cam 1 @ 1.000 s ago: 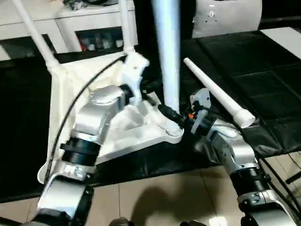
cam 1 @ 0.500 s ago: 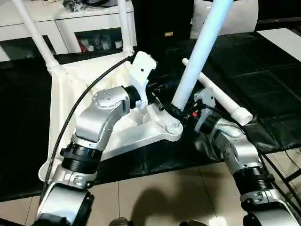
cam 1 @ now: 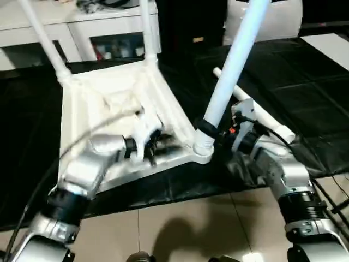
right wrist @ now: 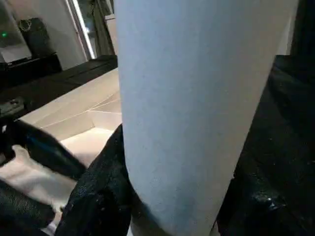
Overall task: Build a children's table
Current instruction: Insert table leg to table base
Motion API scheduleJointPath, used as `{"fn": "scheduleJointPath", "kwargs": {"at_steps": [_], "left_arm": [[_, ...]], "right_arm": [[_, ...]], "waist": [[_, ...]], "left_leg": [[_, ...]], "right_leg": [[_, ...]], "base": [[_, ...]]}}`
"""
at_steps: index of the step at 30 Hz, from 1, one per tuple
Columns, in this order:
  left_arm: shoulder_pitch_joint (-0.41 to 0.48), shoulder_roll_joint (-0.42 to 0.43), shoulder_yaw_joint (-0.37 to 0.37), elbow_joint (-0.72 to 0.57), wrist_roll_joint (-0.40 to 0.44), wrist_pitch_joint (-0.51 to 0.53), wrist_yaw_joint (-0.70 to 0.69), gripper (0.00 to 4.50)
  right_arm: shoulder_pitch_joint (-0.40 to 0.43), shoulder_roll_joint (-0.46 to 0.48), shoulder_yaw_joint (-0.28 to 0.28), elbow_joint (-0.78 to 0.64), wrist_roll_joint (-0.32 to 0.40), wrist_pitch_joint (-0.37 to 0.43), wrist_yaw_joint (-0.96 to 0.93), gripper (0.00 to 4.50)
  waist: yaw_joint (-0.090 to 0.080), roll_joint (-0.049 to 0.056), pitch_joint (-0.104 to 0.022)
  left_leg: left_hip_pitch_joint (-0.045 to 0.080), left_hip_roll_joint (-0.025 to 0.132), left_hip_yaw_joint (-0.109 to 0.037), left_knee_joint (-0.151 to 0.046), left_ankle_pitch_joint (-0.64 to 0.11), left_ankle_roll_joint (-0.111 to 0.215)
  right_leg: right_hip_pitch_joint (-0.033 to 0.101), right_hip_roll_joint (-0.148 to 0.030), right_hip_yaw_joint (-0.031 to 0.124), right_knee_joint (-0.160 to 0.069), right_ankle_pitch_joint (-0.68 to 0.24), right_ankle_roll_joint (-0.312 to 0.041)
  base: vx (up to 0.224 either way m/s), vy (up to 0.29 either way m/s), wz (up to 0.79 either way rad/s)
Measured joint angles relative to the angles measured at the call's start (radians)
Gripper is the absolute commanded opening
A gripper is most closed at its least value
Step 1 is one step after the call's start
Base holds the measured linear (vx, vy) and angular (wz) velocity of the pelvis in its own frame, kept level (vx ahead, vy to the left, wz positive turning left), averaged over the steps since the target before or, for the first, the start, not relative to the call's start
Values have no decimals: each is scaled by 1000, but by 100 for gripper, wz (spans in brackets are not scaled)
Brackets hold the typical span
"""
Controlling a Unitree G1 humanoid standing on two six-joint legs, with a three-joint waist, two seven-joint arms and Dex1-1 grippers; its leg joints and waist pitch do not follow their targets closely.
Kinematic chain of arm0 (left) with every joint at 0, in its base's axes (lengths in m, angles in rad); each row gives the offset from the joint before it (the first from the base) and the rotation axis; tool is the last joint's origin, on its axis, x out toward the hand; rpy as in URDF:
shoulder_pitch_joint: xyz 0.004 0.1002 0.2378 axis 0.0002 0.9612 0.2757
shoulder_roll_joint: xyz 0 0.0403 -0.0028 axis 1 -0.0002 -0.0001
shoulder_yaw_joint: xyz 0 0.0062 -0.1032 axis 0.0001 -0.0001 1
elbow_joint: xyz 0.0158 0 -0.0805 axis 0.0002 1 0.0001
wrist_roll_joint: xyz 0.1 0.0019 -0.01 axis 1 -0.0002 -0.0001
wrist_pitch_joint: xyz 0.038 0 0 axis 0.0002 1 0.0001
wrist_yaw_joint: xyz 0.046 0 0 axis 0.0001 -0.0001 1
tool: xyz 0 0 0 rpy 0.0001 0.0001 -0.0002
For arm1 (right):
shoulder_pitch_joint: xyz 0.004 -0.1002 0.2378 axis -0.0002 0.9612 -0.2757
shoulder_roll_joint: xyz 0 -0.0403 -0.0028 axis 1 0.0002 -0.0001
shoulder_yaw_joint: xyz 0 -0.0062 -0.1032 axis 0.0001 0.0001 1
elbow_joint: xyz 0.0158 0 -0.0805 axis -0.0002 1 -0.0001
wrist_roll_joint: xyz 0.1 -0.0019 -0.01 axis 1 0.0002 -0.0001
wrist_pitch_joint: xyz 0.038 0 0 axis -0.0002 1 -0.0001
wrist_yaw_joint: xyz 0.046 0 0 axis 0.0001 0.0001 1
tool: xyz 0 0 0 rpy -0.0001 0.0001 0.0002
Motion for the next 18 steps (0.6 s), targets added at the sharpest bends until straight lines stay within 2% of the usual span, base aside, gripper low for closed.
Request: {"fn": "scheduleJointPath", "kwargs": {"at_steps": [6, 10, 11, 15, 18], "left_arm": [[-2, -1, -29, 90, 44, -81, 1, 206], [-3, 0, -43, 135, 56, -89, -22, 206], [-3, 0, -46, 143, 56, -95, -28, 178], [-3, -1, -52, 183, 67, -111, -27, 165], [-5, -2, -52, 214, 77, -122, -28, 131]], "right_arm": [[2, -10, 14, -16, 0, 12, 10, 188], [7, -10, 17, -16, -1, 21, 18, 188], [8, -10, 18, -16, -1, 22, 18, 188], [8, -11, 24, -17, -1, 28, 19, 188], [8, -16, 36, -17, -4, 38, 24, 188]], "waist": [[-4, 0, 0], [-3, 0, 0], [-2, 0, 0], [-2, 0, 0], [-2, 0, 0]], "left_leg": [[1, 0, 0, 0, 1, -1], [1, 0, 0, 0, 1, -1], [1, 0, 0, 0, 1, -1], [1, 0, 0, 0, 1, -1], [1, 0, 0, 0, 1, -1]], "right_leg": [[0, 0, 0, 0, 1, 0], [0, 0, 0, 0, 1, 0], [0, 0, 0, 0, 1, 0], [0, 0, 0, 0, 1, 0], [0, 0, 0, 0, 1, 0]], "base": [[0, 0, 0], [0, 0, 0], [0, 0, 0], [0, 0, 0], [0, 0, 0]]}}
